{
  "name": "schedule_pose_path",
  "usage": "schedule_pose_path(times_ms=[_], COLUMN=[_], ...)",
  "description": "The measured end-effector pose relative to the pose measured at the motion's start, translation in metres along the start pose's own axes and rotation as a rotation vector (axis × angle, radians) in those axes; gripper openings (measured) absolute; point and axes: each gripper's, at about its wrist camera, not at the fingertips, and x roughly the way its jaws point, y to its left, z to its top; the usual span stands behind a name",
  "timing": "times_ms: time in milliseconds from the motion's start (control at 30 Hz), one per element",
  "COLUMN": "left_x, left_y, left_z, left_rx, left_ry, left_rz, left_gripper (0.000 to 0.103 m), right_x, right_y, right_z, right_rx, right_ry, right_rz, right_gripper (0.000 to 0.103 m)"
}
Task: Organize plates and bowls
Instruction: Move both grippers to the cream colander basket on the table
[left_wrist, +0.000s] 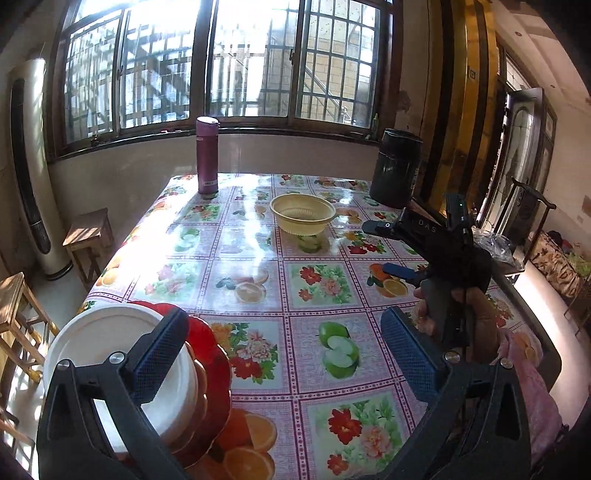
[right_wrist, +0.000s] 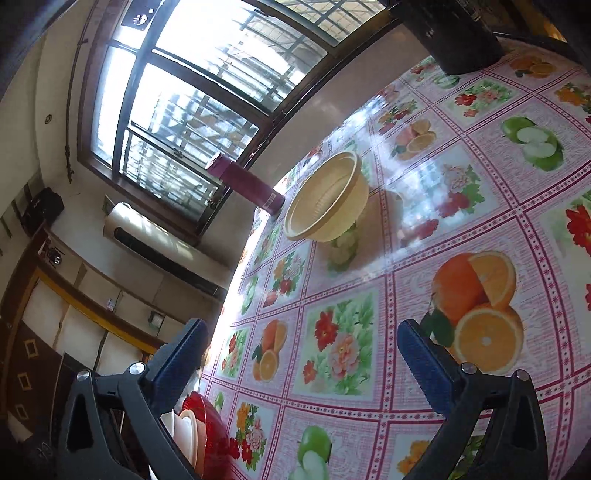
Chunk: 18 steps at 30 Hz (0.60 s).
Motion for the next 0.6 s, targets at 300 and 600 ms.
schedule_pose_path(times_ms=[300,600], left_x=[0.073,0.148], left_y=[-0.030,-0.024], left_z=[0.032,0.073], left_rx=[-0.134,-0.259], left_ry=[0.070,0.035], left_rz=[-0.015,0.092], left_gripper=[0.103,0.103], right_x=[-0.010,-0.012], right_y=[-0.031,-0.070], right_z=[0.051,0.090], right_rx=[-0.143,-0.026], right_ry=[-0.133,-0.148], right_rz=[-0.172,-0.077], right_gripper=[0.103,0.103])
